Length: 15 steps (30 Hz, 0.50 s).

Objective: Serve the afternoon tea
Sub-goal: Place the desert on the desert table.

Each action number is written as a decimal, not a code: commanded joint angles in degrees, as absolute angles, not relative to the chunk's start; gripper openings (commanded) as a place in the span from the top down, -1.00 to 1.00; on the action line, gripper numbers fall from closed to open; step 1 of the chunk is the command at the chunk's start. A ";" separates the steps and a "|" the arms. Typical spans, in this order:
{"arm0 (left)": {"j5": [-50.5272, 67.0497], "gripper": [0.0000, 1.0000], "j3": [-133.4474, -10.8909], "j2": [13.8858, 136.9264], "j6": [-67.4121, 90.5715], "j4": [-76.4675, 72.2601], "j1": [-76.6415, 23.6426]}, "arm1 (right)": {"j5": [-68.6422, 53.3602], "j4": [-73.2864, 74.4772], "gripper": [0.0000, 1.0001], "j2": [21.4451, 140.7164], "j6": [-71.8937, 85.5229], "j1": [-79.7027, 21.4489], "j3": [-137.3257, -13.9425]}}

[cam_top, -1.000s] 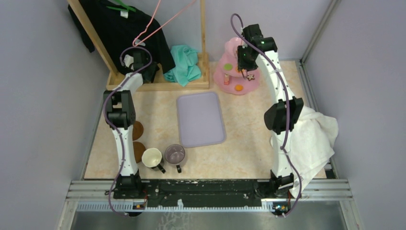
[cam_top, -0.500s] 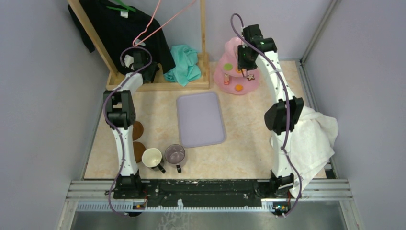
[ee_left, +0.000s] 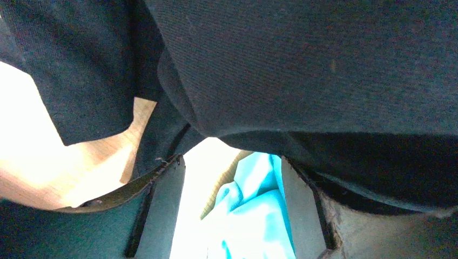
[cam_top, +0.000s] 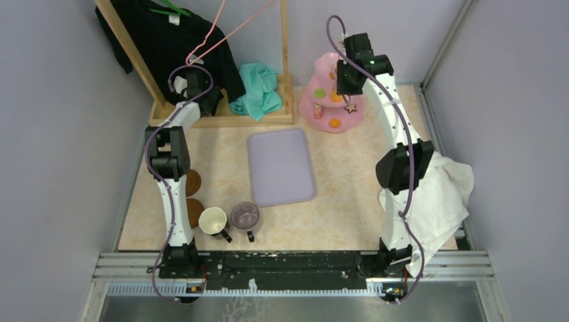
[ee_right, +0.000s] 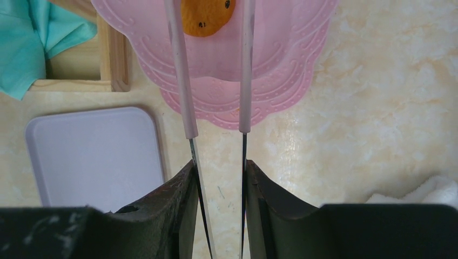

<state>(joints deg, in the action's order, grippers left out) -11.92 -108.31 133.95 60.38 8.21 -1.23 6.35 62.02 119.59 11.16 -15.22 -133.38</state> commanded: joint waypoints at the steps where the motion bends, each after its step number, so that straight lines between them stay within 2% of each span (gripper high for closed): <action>1: -11.69 -0.43 -110.67 134.78 60.26 8.01 -0.90 | 7.38 57.61 0.32 114.27 10.93 -15.47 -132.82; 15: -11.85 -0.42 -110.57 134.26 59.95 7.96 -0.96 | 7.95 54.20 0.40 110.93 9.90 -16.41 -129.73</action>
